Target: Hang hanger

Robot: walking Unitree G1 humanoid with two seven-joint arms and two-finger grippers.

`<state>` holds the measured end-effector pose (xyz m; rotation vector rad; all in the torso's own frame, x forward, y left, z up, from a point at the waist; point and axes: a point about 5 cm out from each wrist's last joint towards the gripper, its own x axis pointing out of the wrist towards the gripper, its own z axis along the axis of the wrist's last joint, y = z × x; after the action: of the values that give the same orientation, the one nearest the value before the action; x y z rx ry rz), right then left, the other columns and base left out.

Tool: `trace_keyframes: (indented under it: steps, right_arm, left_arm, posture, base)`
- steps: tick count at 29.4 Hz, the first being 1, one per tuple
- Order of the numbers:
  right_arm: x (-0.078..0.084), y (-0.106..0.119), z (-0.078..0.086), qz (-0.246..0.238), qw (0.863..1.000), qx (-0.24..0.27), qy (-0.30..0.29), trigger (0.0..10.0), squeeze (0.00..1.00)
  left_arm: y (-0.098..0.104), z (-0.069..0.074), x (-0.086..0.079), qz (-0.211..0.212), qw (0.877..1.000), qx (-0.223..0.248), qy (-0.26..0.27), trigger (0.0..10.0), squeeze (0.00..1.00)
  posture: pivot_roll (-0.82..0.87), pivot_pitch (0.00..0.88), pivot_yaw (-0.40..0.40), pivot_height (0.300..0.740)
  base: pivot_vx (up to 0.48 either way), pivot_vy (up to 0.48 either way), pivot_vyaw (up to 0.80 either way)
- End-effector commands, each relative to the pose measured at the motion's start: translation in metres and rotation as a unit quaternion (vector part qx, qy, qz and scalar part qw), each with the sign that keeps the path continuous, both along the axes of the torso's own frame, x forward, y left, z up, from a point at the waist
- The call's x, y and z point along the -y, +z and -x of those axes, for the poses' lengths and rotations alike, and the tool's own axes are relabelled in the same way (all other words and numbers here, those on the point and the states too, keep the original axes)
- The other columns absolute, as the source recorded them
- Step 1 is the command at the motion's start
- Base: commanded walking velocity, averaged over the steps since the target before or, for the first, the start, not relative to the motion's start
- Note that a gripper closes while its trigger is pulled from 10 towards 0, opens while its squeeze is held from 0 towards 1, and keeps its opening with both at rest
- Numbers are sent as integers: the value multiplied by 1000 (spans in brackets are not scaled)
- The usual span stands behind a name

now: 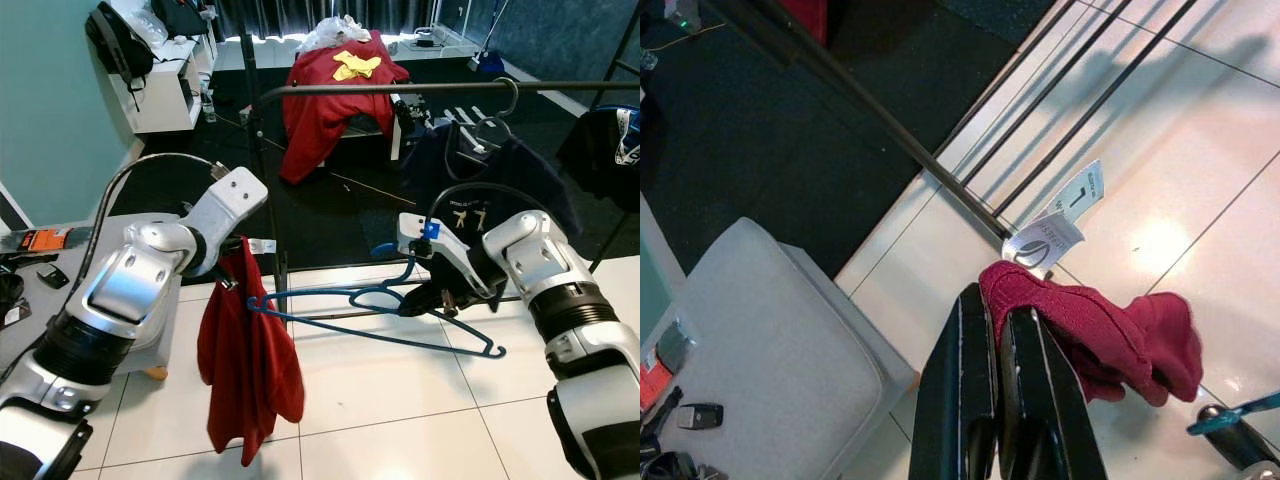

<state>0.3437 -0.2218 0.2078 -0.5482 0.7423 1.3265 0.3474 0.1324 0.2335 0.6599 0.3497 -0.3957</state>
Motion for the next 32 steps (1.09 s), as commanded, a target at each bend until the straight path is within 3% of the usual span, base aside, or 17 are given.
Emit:
trace_keyframes:
  steps: [1,8,11,21,28,32]
  right_arm:
    - [-4,-1,-3,3,1000,2,4,10000,0]
    - [-8,-10,-9,14,1000,22,-17,10000,0]
    - [-11,-15,-17,21,997,48,-56,10000,0]
    - [2,-25,-24,61,988,71,-122,10000,0]
    - [-2,-29,-23,54,992,60,-102,10000,0]
    - [-13,-29,-20,18,997,40,-61,10000,0]
  left_arm:
    - [8,-1,0,-8,1000,10,4,10000,0]
    - [11,2,5,-7,1000,10,-8,10000,0]
    - [15,10,13,-3,1000,10,-24,10000,0]
    - [24,19,25,18,998,8,-52,10000,0]
    - [24,22,31,22,998,6,-62,10000,0]
    - [23,23,36,25,997,8,-66,10000,0]
  posture:
    - [60,58,17,740]
    - [59,61,19,740]
    - [61,63,12,740]
    - [61,70,8,740]
    - [64,72,5,740]
    - [63,74,7,740]
  base:
    - [0,0,0]
    - [0,0,0]
    - [0,0,0]
    - [0,0,0]
    - [0,0,0]
    - [0,0,0]
